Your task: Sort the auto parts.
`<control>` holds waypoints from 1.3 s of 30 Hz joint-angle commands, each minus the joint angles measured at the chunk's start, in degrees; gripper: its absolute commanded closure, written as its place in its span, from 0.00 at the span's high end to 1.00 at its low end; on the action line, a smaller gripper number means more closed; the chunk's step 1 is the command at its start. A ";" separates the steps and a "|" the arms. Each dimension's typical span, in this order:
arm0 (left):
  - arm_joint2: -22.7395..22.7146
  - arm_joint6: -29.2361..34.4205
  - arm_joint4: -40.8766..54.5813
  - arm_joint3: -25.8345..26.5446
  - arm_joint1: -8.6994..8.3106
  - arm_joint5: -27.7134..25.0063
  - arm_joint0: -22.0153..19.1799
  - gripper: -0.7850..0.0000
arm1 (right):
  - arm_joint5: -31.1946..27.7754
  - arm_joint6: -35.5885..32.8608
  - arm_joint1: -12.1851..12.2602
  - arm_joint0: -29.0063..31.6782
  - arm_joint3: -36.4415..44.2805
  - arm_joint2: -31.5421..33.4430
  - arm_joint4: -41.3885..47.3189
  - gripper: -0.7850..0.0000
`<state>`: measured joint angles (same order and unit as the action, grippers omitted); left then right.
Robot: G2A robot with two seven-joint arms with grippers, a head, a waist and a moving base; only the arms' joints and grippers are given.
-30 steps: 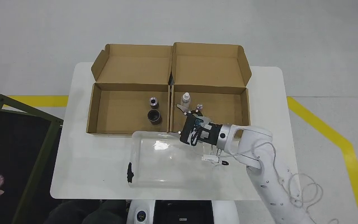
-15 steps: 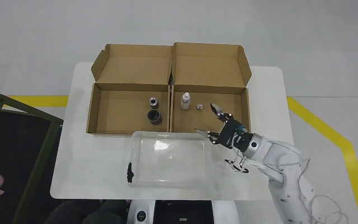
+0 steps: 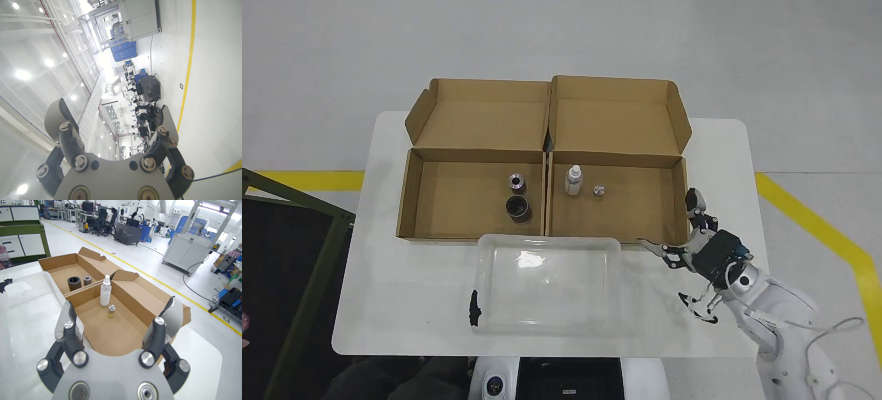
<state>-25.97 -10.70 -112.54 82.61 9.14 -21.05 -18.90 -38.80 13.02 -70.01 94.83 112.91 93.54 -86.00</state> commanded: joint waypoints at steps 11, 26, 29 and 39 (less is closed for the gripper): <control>0.00 0.00 0.00 0.00 0.00 0.00 0.00 1.00 | 1.74 1.22 0.73 4.77 -1.57 5.69 2.31 1.00; 0.00 0.00 0.00 0.00 0.00 0.00 0.00 1.00 | 3.36 1.94 1.04 5.54 -2.82 6.41 2.66 1.00; 0.00 0.00 0.00 0.00 0.00 0.00 0.00 1.00 | 3.36 1.94 1.04 5.54 -2.81 6.42 2.66 1.00; 0.00 0.00 0.00 0.00 0.00 0.00 0.00 1.00 | 3.36 1.94 1.04 5.54 -2.81 6.42 2.66 1.00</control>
<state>-25.97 -10.70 -112.54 82.61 9.14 -21.05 -18.90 -35.44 14.96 -68.97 100.37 110.10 99.96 -83.35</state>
